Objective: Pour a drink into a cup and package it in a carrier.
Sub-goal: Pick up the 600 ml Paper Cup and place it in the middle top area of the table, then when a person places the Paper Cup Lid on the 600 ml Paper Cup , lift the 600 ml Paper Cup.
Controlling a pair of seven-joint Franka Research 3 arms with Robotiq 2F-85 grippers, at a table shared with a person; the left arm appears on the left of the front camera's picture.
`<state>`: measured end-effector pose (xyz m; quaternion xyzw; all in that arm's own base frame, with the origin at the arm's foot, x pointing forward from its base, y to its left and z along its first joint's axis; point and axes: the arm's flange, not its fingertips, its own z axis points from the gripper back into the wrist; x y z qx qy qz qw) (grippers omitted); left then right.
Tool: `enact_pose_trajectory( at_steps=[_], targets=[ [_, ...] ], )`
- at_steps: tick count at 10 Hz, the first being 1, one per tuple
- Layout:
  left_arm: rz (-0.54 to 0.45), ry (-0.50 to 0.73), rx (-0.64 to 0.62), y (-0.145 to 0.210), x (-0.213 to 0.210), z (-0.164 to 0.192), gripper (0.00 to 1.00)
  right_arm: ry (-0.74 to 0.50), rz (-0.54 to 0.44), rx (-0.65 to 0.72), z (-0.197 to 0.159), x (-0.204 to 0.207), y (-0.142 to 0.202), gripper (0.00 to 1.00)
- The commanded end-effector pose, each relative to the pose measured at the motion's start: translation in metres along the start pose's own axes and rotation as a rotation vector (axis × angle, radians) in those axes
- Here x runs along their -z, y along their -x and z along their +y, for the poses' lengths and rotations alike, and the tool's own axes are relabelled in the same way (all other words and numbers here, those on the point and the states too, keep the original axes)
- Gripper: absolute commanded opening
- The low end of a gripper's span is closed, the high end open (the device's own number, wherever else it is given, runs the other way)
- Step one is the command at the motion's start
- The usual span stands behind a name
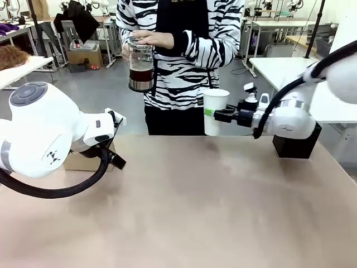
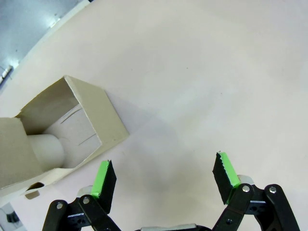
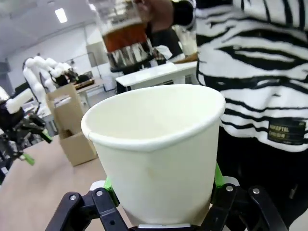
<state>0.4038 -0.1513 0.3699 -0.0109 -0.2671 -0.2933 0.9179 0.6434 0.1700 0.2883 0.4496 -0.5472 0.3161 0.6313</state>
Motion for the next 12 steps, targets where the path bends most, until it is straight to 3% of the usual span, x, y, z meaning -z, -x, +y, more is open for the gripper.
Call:
enact_pose_trajectory(
  at_steps=[1, 4, 12],
  targets=[
    [-0.002, 0.002, 0.001, 0.0, -0.001, 0.0, 1.0, 0.054, -0.014, -0.036, -0.023, 0.017, 0.017, 0.8],
    [-0.002, 0.002, 0.001, 0.0, -0.001, 0.0, 1.0, 0.006, -0.035, -0.06, -0.013, 0.013, 0.021, 0.8],
    [-0.002, 0.002, 0.001, 0.0, -0.001, 0.0, 1.0, 0.019, -0.004, -0.023, -0.023, 0.014, 0.031, 0.8]
  ],
)
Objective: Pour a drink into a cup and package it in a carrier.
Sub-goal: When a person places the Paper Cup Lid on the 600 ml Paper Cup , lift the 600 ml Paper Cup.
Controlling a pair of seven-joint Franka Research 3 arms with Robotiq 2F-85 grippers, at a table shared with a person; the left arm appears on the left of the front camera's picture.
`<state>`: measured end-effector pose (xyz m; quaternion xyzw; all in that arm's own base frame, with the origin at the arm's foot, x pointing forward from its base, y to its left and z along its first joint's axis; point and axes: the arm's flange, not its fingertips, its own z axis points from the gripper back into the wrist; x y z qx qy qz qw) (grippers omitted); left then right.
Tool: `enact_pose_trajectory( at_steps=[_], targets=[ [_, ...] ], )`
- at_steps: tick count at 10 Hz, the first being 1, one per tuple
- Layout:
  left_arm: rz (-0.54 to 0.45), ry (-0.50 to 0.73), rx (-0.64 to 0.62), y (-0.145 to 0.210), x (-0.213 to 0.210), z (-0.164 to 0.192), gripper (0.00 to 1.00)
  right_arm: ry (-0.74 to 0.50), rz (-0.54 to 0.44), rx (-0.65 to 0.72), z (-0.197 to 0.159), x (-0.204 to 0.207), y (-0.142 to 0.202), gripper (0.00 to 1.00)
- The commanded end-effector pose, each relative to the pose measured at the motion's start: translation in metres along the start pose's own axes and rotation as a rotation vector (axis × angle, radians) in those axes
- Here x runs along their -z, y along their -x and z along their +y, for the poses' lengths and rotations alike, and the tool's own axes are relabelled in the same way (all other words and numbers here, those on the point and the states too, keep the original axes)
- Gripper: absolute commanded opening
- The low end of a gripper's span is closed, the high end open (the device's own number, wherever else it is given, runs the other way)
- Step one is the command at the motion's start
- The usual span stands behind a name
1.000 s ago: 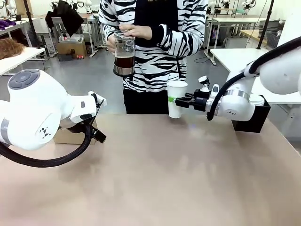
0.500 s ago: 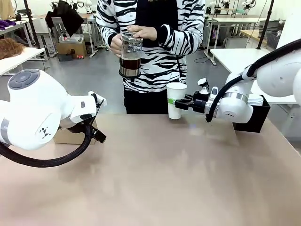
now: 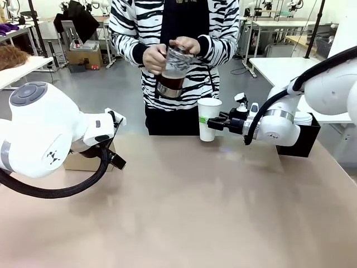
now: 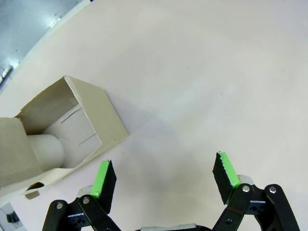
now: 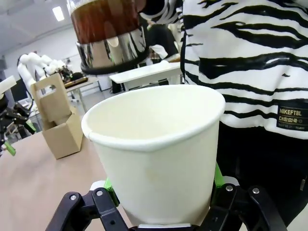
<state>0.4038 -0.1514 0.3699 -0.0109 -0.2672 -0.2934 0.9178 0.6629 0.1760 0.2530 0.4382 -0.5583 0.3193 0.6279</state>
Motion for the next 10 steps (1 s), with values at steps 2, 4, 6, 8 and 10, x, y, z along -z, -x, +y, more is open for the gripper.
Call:
enact_pose_trajectory(
  at_steps=[2, 4, 6, 8, 10],
  targets=[
    [-0.002, 0.002, 0.0, -0.0001, -0.0005, -0.0002, 1.0, 0.004, 0.004, 0.006, -0.0003, 0.0008, -0.0005, 0.8],
    [-0.002, 0.002, 0.0, -0.0001, -0.0005, -0.0002, 1.0, 0.004, 0.004, 0.006, -0.0003, 0.0008, -0.0005, 0.8],
    [-0.002, 0.002, 0.0, -0.0001, -0.0005, -0.0002, 1.0, 0.004, 0.004, 0.006, -0.0003, 0.0008, -0.0005, 0.8],
    [-0.002, 0.002, 0.0, -0.0001, -0.0005, -0.0002, 1.0, 0.004, 0.004, 0.006, -0.0003, 0.0008, -0.0005, 0.8],
    [-0.002, 0.002, 0.0, -0.0001, -0.0005, -0.0002, 1.0, 0.004, 0.004, 0.006, -0.0003, 0.0008, -0.0005, 0.8]
  ],
)
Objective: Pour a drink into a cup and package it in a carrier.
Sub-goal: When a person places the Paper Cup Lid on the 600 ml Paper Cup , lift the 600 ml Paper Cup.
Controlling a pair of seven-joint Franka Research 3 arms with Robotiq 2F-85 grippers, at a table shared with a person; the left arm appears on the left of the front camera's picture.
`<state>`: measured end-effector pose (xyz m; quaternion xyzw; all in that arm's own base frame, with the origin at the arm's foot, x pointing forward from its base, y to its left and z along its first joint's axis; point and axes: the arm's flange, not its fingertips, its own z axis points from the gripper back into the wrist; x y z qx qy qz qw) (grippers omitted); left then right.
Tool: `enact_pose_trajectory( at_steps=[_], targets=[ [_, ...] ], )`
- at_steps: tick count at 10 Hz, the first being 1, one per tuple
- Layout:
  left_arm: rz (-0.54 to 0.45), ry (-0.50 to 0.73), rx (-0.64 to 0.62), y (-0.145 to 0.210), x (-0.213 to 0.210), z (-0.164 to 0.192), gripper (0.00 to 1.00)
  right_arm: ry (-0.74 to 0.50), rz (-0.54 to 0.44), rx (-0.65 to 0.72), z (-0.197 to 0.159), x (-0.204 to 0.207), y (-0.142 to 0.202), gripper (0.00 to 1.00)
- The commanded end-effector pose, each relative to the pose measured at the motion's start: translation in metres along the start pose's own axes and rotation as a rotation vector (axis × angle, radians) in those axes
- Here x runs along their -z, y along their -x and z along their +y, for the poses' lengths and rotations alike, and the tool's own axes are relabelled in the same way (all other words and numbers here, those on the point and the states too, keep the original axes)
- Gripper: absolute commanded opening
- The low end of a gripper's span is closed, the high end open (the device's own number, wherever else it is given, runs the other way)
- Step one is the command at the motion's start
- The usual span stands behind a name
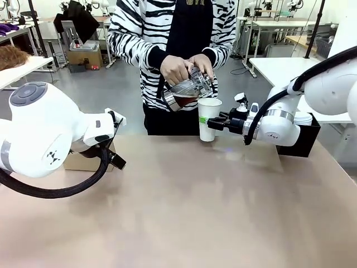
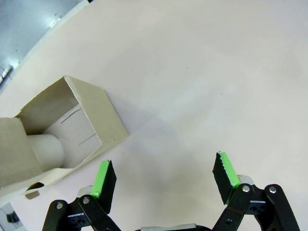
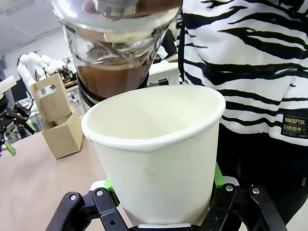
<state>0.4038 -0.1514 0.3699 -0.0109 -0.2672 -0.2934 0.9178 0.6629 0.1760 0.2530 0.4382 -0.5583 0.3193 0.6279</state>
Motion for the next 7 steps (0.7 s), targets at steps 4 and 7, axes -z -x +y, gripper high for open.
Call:
enact_pose_trajectory(
  at_steps=[4, 7],
  targets=[
    [-0.002, 0.002, 0.0, -0.0001, -0.0005, -0.0002, 1.0, 0.004, 0.004, 0.006, -0.0003, 0.0008, -0.0005, 0.8],
    [-0.002, 0.002, 0.0, -0.0001, -0.0005, -0.0002, 1.0, 0.004, 0.004, 0.006, -0.0003, 0.0008, -0.0005, 0.8]
  ],
)
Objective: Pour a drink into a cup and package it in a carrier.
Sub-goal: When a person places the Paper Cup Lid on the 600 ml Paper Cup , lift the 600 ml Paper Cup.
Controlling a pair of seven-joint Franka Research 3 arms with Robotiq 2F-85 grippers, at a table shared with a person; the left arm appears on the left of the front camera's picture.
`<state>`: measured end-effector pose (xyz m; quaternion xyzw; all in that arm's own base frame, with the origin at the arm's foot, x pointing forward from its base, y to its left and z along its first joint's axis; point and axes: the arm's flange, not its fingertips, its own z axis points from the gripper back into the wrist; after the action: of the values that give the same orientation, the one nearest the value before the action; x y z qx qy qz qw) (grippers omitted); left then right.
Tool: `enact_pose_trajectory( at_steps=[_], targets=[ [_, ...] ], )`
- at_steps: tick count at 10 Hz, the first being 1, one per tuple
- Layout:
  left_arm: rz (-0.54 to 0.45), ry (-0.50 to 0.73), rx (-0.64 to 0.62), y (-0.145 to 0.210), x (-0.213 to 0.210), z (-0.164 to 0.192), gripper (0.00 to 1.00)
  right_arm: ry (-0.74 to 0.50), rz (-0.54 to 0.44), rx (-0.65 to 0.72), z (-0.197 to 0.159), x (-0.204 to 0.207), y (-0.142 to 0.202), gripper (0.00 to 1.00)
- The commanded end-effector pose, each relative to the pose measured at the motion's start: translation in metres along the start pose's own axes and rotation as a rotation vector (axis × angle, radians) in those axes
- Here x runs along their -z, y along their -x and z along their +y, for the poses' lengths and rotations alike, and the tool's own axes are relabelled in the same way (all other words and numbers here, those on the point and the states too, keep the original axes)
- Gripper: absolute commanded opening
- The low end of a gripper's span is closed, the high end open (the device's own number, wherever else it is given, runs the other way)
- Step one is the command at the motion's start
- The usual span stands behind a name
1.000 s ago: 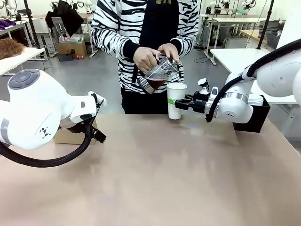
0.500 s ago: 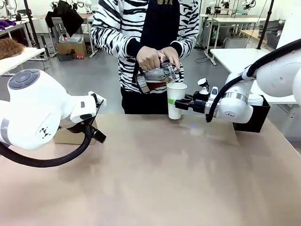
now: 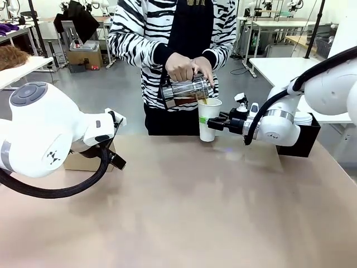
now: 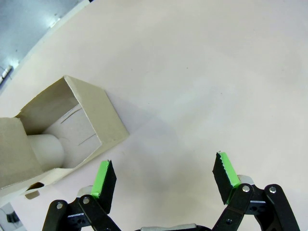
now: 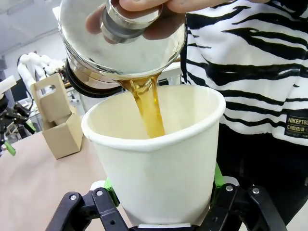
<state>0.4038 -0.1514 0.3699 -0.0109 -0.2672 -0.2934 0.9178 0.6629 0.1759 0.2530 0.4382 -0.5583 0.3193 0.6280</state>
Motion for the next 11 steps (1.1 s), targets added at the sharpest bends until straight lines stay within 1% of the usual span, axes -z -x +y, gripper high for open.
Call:
enact_pose_trajectory(
  at_steps=[1, 11],
  targets=[
    [-0.002, 0.002, 0.0, -0.0001, -0.0005, -0.0002, 1.0, 0.004, 0.003, 0.006, -0.0003, 0.0008, -0.0005, 0.8],
    [-0.002, 0.002, 0.0, -0.0001, -0.0005, -0.0002, 1.0, 0.004, 0.003, 0.006, -0.0003, 0.0008, -0.0005, 0.8]
  ],
)
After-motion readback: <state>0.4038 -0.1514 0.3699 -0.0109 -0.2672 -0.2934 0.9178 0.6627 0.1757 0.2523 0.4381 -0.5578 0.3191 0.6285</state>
